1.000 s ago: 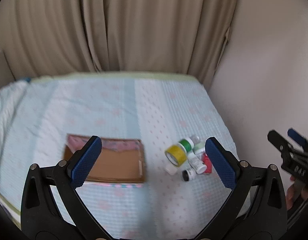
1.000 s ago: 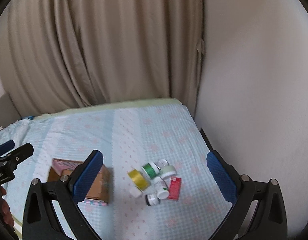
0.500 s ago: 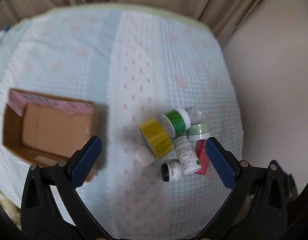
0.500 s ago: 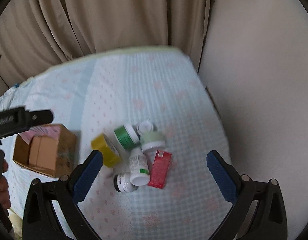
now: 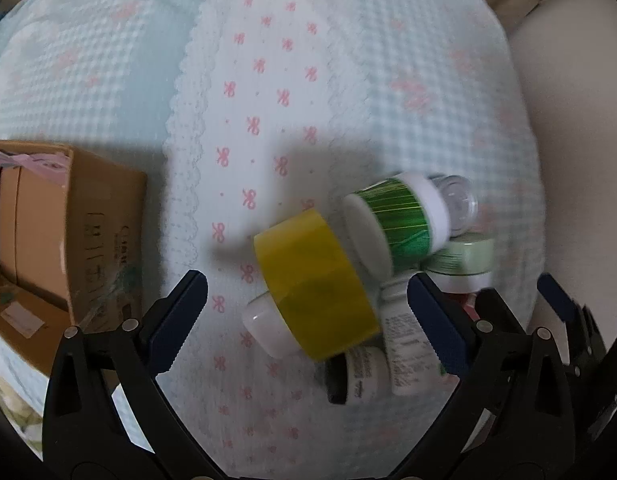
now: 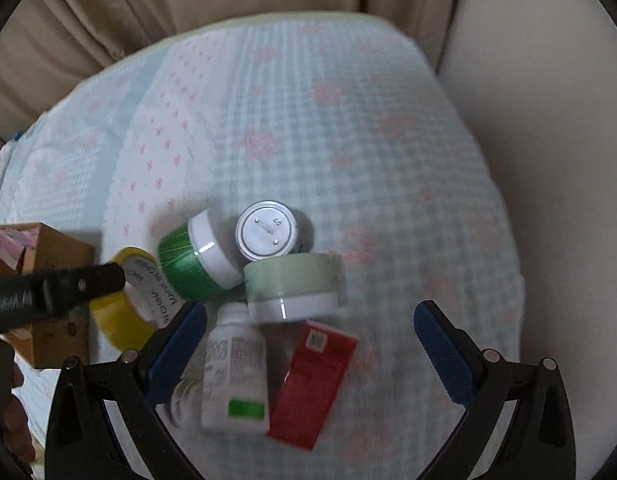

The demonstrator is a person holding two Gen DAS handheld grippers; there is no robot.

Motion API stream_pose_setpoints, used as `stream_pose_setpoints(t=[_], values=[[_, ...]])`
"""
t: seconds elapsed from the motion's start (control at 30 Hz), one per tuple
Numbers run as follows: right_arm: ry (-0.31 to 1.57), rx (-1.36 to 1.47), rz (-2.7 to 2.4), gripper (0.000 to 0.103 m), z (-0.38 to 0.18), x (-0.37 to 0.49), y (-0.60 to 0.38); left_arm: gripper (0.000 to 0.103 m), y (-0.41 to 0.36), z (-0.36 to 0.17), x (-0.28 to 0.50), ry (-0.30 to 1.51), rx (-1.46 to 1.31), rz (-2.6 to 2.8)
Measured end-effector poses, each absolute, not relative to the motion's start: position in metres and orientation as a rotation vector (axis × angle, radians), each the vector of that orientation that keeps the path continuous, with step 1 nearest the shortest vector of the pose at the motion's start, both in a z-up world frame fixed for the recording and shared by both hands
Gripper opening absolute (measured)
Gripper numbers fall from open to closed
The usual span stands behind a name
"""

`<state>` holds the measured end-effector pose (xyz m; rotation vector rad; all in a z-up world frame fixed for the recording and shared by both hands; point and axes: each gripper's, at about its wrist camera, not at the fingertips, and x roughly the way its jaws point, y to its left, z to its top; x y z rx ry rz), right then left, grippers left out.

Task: Organize rigid objects
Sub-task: 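Grasp the yellow tape roll with the left tool while the right tool grasps the pale green jar, then carry the tape roll and pale green jar over the cardboard box with both tools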

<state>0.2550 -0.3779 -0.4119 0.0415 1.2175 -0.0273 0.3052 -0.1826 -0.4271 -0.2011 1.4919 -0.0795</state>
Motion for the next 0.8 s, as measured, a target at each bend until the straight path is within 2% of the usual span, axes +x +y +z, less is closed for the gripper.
stream_pose_setpoints(t=[0.13, 0.33, 0.37, 0.4, 0.5, 0.57, 0.63, 0.67, 0.8], values=[[1.285, 0.014, 0.03, 0.103, -0.442, 0.272, -0.376, 0.099, -0.184, -0.442, 0.309, 1.521, -0.215, -0.062], [1.354, 0.071, 0.062, 0.103, -0.467, 0.288, -0.384, 0.092, -0.186, -0.457, 0.312, 1.541, -0.22, -0.054], [1.365, 0.075, 0.065, 0.103, -0.471, 0.29, -0.384, 0.09, -0.185, -0.457, 0.312, 1.539, -0.23, -0.052], [1.381, 0.079, 0.066, 0.103, -0.475, 0.291, -0.385, 0.084, -0.185, -0.459, 0.312, 1.543, -0.23, -0.05], [1.448, 0.093, 0.07, 0.091, -0.491, 0.297, -0.388, 0.071, -0.184, -0.466, 0.312, 1.571, -0.24, -0.057], [1.458, 0.167, 0.103, 0.08, -0.495, 0.3, -0.392, 0.067, -0.18, -0.47, 0.309, 1.582, -0.26, -0.062], [1.464, 0.189, 0.122, 0.073, -0.495, 0.3, -0.392, 0.056, -0.18, -0.474, 0.309, 1.584, -0.265, -0.07], [1.465, 0.189, 0.133, 0.067, -0.494, 0.301, -0.391, 0.046, -0.18, -0.476, 0.309, 1.586, -0.269, -0.082], [1.466, 0.166, 0.115, 0.067, -0.494, 0.303, -0.385, 0.045, -0.181, -0.477, 0.311, 1.579, -0.262, -0.102]])
